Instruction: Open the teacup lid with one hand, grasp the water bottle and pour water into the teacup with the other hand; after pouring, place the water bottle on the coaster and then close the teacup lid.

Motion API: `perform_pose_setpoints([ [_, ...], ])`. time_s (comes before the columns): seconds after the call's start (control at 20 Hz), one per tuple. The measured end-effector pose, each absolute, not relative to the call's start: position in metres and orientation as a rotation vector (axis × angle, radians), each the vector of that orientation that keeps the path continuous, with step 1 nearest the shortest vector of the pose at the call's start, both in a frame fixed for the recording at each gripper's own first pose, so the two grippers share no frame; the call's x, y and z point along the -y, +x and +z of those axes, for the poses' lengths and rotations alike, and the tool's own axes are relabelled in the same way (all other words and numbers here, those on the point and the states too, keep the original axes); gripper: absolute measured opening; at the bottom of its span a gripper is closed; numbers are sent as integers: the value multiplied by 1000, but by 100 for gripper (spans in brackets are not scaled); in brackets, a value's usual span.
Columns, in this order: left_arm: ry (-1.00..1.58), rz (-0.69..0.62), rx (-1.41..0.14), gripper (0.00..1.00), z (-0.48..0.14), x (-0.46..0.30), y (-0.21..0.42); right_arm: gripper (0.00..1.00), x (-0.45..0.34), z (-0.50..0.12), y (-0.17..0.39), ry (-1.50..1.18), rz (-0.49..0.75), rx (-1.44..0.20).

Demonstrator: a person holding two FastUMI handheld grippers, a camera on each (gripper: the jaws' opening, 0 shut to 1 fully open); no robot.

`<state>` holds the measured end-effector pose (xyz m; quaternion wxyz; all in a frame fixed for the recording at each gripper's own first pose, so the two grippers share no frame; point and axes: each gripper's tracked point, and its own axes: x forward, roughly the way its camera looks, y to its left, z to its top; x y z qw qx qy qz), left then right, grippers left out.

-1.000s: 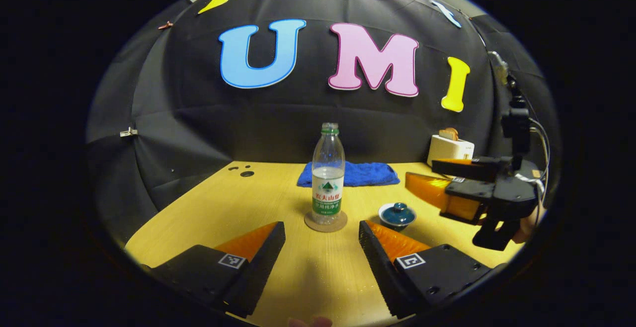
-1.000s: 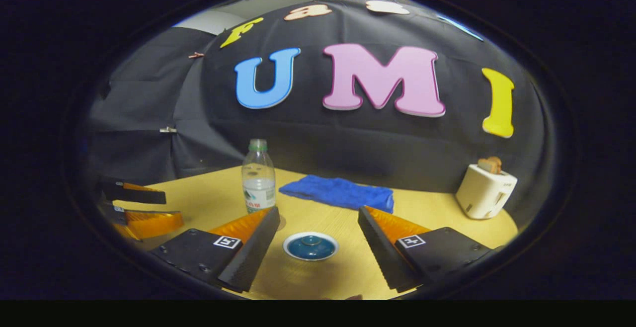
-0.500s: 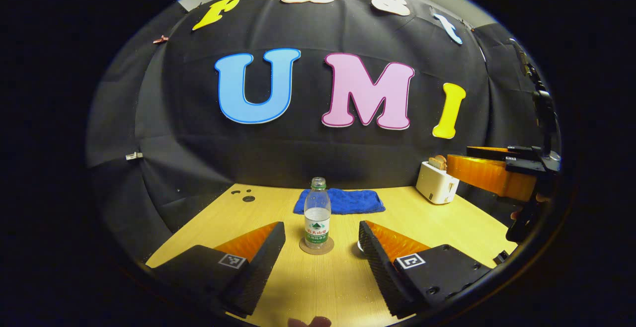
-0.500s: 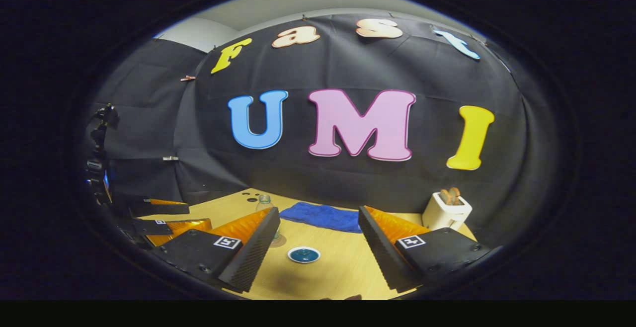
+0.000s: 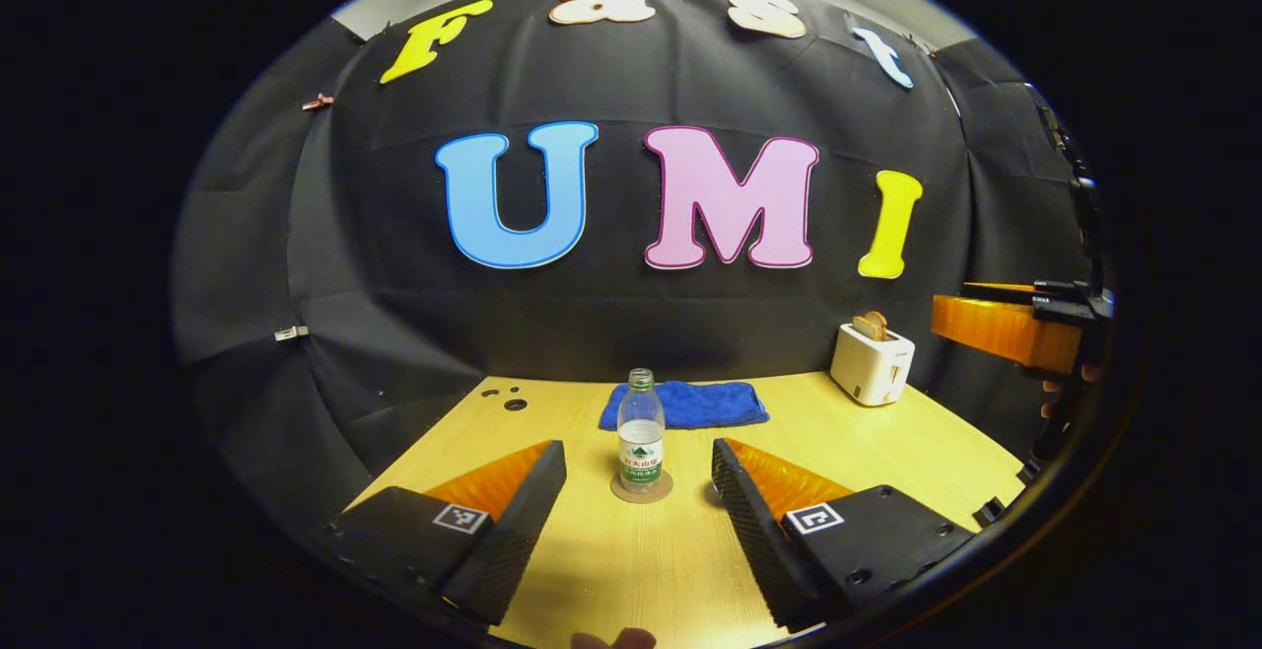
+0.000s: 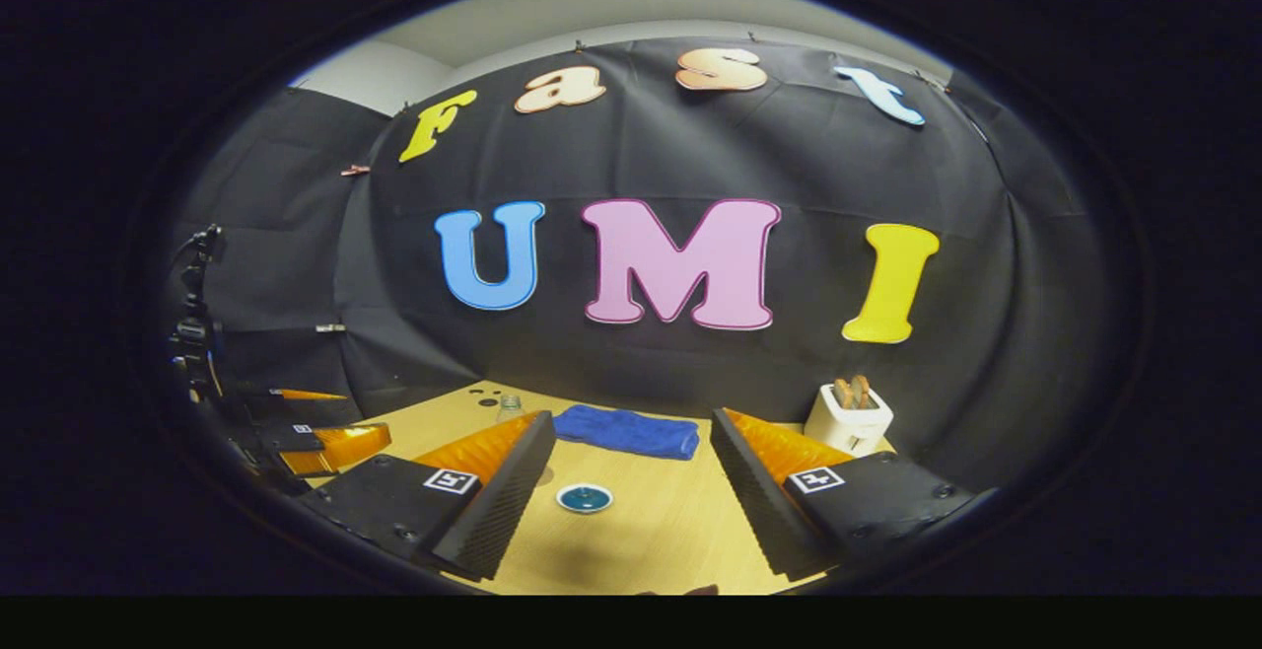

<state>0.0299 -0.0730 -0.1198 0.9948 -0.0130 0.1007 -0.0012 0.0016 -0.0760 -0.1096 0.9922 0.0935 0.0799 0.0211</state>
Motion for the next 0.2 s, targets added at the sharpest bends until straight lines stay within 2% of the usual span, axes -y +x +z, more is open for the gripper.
perform_pose_setpoints([
  [0.2,-36,3,-208,94,-120,82,23,98,85,-110,-7,190,36,-168],
])
